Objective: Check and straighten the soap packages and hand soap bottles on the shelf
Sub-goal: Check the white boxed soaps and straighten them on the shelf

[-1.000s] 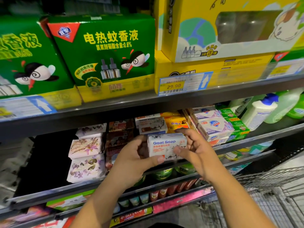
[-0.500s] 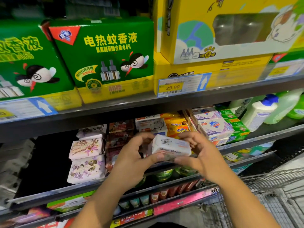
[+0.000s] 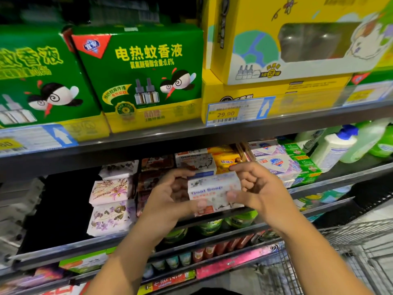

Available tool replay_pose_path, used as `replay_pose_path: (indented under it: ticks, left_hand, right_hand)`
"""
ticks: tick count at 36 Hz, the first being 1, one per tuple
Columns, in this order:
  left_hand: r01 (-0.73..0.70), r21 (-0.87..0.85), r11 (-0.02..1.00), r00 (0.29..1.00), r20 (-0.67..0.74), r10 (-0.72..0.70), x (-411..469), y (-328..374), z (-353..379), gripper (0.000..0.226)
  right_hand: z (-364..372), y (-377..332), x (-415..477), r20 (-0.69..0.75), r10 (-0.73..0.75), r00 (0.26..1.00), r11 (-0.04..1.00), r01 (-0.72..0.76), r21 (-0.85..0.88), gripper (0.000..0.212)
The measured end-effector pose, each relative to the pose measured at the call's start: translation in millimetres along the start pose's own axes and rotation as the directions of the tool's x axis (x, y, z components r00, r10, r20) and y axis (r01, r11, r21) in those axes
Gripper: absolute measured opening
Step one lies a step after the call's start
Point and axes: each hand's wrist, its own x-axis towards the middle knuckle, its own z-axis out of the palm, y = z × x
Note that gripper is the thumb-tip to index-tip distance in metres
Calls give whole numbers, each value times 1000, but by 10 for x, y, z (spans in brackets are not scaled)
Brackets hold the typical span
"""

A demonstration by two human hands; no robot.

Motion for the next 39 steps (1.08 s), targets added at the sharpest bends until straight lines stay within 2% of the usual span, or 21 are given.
replay_pose_path:
  ticks: [2,4,6,8,11,13,16,19,23,25,27,30,32,36,38,39]
  left_hand:
    - [52,-65,997,999,13,-51,14,72,42,42]
    - [162,-97,982,987,13,-161,30,142,99,39]
    - [310,-127,942,950,-8,-313,45,187,158,37]
    - [419,-144,896,905,-11,-425,49,202,188,24]
    - [488,-141,861,867,-29,-497,89,190,195,32]
    - [499,-119,859,861,-44,-506,104,192,198,31]
    - [452,-96,887,888,-51,-458,100,214,177,27]
    - [296,-28,955,951,-88,-297,100,212,127,27]
    - [0,126,992,984,-176,22,106,188,124,38]
    - [-114,108,988,981,-147,129,74,181,139,42]
    - [-177,67,982,982,-47,181,45,153,112,51]
    - [-199,203,959,973,156,169,26,99,-10,78]
    - [-179,291,940,969,220,116,30,70,-88,92]
    - [-154,466,871,988,80,132,45,66,-207,82]
    - [-112,564,818,993,28,117,53,83,-290,78]
    - [-86,604,792,996,20,93,55,93,-333,75]
  right_hand:
    - [19,-32,37,-18,101,995,993,-100,60,34]
    - [53,-54,70,-29,213,977,973,-210,97,9]
    - [81,-43,97,-47,330,943,941,-325,91,18]
    - [99,-35,112,-65,421,905,907,-419,31,34]
    - [116,-8,106,-33,497,867,865,-498,-54,48]
    - [113,-4,97,-33,505,863,860,-506,-70,48]
    - [75,8,118,-48,462,885,886,-464,-28,33]
    - [16,33,125,-38,325,945,945,-325,-16,16]
    - [28,57,125,-70,190,979,982,-191,-11,25]
    - [105,74,112,-68,156,985,988,-155,23,26]
    - [190,121,104,-60,149,987,987,-144,71,22]
    - [284,148,121,-58,204,977,973,-196,126,21]
    - [310,160,136,-49,256,965,964,-251,89,21]
    - [326,174,170,-13,284,959,957,-283,70,32]
    - [310,168,187,58,253,966,955,-259,143,8]
    - [294,154,193,89,245,965,952,-257,167,15]
